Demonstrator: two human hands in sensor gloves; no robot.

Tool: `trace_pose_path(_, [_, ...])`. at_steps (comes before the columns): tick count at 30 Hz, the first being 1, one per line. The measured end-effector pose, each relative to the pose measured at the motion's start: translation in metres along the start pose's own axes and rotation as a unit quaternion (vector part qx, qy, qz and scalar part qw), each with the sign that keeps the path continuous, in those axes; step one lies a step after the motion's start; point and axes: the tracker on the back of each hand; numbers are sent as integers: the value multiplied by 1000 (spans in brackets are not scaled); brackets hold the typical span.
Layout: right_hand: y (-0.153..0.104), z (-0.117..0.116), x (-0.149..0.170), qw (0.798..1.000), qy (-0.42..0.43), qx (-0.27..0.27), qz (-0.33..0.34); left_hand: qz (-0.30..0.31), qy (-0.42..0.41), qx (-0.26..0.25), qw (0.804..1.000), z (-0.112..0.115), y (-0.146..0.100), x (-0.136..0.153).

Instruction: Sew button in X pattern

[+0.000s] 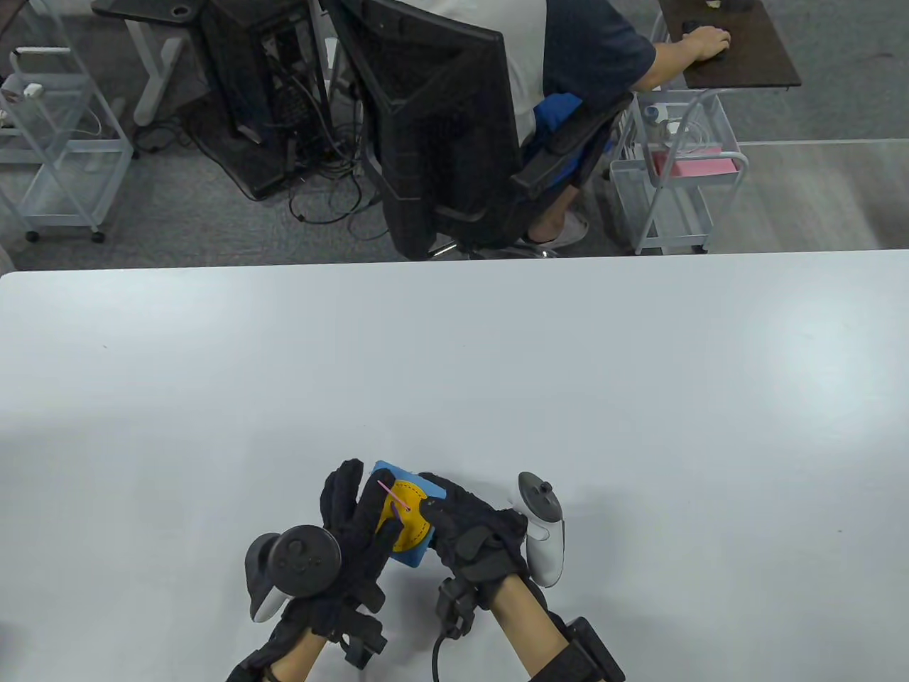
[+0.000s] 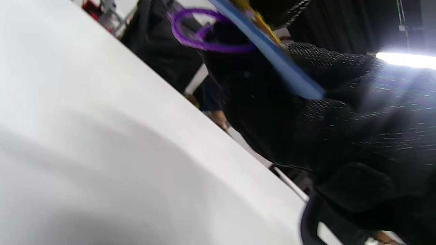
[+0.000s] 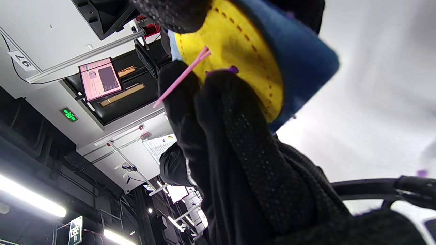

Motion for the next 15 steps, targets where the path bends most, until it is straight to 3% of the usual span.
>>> trace_pose_path(6, [-2, -2, 1, 1000, -18, 4, -2, 5, -86, -57, 995, 0, -3, 10])
trace_pose_path(15, [-2, -5, 3, 998, -56, 10, -11, -12, -55, -71, 996, -4, -4, 11])
Point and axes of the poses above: the tracker on the back of each hand, its own x axis roughly to the little-finger side, its own y axis roughly from the wrist to the fingertips, z = x × y, and after that the axes turned 14 degrees about z, right-handed
